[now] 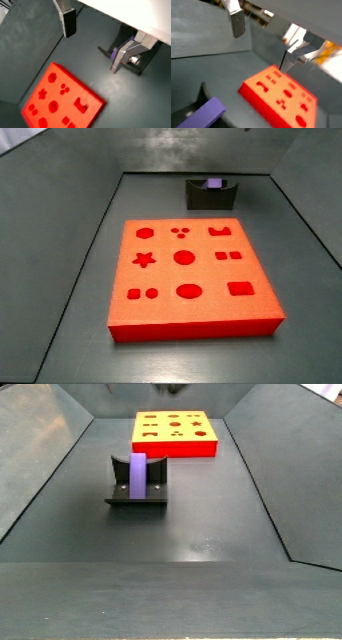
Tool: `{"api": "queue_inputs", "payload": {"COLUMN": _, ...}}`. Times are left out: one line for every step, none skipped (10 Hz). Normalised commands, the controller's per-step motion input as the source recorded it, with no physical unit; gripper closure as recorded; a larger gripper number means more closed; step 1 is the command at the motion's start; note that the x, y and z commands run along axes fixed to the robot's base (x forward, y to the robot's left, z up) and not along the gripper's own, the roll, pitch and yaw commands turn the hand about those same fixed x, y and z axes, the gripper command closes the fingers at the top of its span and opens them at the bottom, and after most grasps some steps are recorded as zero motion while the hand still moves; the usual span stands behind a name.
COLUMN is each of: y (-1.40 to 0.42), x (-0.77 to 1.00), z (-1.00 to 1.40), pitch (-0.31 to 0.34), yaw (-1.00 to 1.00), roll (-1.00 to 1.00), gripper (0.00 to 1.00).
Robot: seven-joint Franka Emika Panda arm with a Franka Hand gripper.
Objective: Pick up the rectangle object. Move up. Place the rectangle object on the fixture. Regrasp the rectangle object. Move to above the board. Insert the rectangle object.
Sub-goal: Regrasp the rectangle object.
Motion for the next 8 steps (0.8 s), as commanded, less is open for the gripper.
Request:
{"api": "queue_inputs", "payload": {"y": -0.04, "x": -0.03, "z": 0.00, "pitch": 0.035, "yaw": 0.03, "roll": 1.00, "gripper": 0.00}}
{"api": "queue_inputs", "payload": {"y": -0.01, "x": -0.02, "z": 0.01, "pitch": 0.036, "yaw": 0.03, "roll": 1.00, "gripper": 0.00}}
{"api": "queue_inputs", "payload": {"y": -0.02, "x": -0.02, "z": 0.00, "pitch": 0.032, "yaw": 0.03, "roll": 1.00, "gripper": 0.00}}
{"api": "queue_inputs", "payload": {"y": -0.02, "x": -0.04, "z": 0.01, "pitch": 0.026, "yaw": 0.03, "roll": 1.00, "gripper": 0.00}}
{"api": "queue_inputs", "payload": {"y": -0.02, "x": -0.04, "z": 0.01, "pitch": 0.021, "yaw": 0.03, "roll": 1.00, "gripper": 0.00}}
{"api": "queue_inputs", "payload": {"y": -0.02, "x": -0.04, "z": 0.01, "pitch": 0.015, "yaw": 0.03, "roll": 1.00, "gripper": 0.00}}
{"api": "queue_inputs", "payload": {"y": -0.02, "x": -0.05, "z": 0.01, "pitch": 0.010, "yaw": 0.03, "roll": 1.00, "gripper": 0.00}}
{"api": "queue_inputs", "payload": {"y": -0.02, "x": -0.03, "z": 0.00, "pitch": 0.001, "yaw": 0.03, "roll": 1.00, "gripper": 0.00}}
